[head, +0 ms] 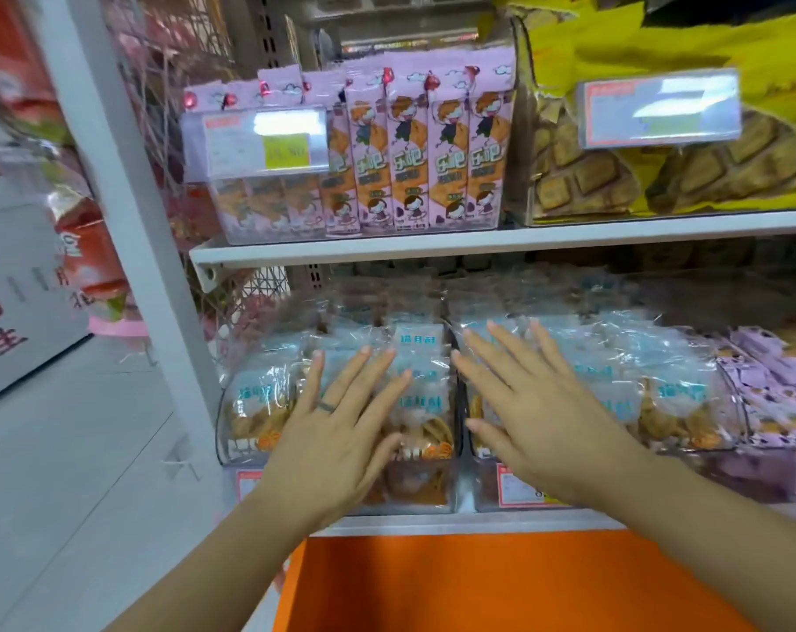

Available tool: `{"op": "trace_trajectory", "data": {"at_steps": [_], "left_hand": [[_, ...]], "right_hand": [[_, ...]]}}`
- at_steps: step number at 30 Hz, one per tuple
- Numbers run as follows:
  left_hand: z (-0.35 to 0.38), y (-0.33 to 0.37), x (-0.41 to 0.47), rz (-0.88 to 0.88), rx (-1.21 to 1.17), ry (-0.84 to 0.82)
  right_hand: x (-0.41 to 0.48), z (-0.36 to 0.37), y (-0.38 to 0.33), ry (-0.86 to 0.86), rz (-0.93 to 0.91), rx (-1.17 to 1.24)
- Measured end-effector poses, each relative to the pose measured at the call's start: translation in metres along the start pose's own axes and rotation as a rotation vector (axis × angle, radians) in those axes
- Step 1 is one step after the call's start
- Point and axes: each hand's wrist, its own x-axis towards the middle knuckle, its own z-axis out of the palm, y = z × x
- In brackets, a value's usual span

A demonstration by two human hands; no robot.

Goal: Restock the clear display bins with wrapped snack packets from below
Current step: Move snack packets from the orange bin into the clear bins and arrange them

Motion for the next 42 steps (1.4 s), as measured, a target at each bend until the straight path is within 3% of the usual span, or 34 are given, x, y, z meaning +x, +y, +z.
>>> {"op": "trace_trajectory", "data": {"at_steps": [3, 10, 15, 19, 22, 29, 32, 35, 39, 42], "left_hand": [[-0.003, -0.015, -0.025, -0.142, -0.054, 0.084], [0.003, -0.044, -0.048, -0.393, -0.294, 0.133], [0.015, -0.048, -0.05, -0.368, -0.346, 0.076], [0.027, -0.06, -0.049, -0.225, -0.184, -0.057], [0.025, -0.058, -0.053, -0.208, -0.189, -0.174], [0.018, -0.049, -0.047, -0.347, -0.285, -0.106], [0.02, -0.046, -0.044, -0.372, -0.283, -0.1], [0.016, -0.042, -0.041, -0.408, -0.3, -0.08], [0.018, -0.035, -0.033, -0.466, -0.262, -0.08], [0.021, -0.035, -0.03, -0.45, -0.212, -0.067]], "right_hand": [[0.013, 0.005, -0.044, 0.014, -0.099, 0.052], [0.054, 0.03, -0.088, -0.192, -0.168, 0.165], [0.068, 0.03, -0.084, -0.338, -0.114, 0.219], [0.075, 0.022, -0.082, -0.369, -0.079, 0.247], [0.069, 0.022, -0.08, -0.358, -0.116, 0.197], [0.062, 0.023, -0.078, -0.327, -0.186, 0.14], [0.078, 0.007, -0.076, -0.273, -0.106, 0.311], [0.101, 0.005, -0.072, -0.085, 0.098, 0.488], [0.126, 0.01, -0.074, -0.28, 0.205, 0.435], [0.14, 0.002, -0.073, -0.468, 0.251, 0.596]]}}
